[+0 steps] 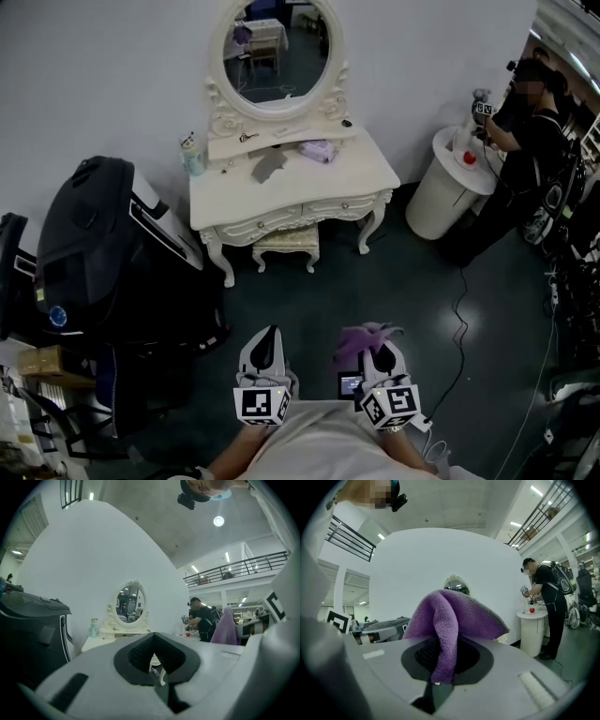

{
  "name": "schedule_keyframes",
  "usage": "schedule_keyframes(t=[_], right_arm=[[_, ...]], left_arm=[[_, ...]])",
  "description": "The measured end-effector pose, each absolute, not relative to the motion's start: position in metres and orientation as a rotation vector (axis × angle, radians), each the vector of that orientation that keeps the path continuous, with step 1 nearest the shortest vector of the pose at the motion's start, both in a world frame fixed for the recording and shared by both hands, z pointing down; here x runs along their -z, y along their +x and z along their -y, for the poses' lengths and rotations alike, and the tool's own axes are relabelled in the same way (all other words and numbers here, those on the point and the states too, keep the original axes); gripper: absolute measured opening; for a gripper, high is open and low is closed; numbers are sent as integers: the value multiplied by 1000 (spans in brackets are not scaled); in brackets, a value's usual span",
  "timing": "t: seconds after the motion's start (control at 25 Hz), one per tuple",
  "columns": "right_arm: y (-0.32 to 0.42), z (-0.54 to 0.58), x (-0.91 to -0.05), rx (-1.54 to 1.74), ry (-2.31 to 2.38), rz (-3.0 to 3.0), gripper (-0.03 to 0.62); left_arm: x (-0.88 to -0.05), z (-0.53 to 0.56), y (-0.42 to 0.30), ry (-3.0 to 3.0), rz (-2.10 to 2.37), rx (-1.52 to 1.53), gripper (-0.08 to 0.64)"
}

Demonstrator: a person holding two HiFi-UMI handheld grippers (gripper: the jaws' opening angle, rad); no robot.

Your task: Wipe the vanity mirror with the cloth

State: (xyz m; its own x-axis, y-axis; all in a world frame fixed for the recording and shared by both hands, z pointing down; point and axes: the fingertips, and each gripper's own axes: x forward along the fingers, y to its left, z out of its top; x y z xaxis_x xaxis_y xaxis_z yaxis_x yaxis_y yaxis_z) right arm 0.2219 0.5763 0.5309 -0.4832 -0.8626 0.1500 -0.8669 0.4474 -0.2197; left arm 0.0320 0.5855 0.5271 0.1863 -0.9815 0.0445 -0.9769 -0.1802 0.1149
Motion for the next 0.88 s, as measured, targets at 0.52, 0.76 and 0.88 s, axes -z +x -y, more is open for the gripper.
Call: schedule_keyframes(t=[0.52,0.76,0.88], right_arm=[[163,-426,-515,-423,1743,2591,57],[157,-364,-524,-445,1715,2596,57],[162,-319,-531,-479,1671,2620,57]], left_arm=[[-506,-432,-37,2414,1844,109,0],[-521,-377,-56,2326,1888,80,0],[-519,-337,-51,2302,1935,72,0]])
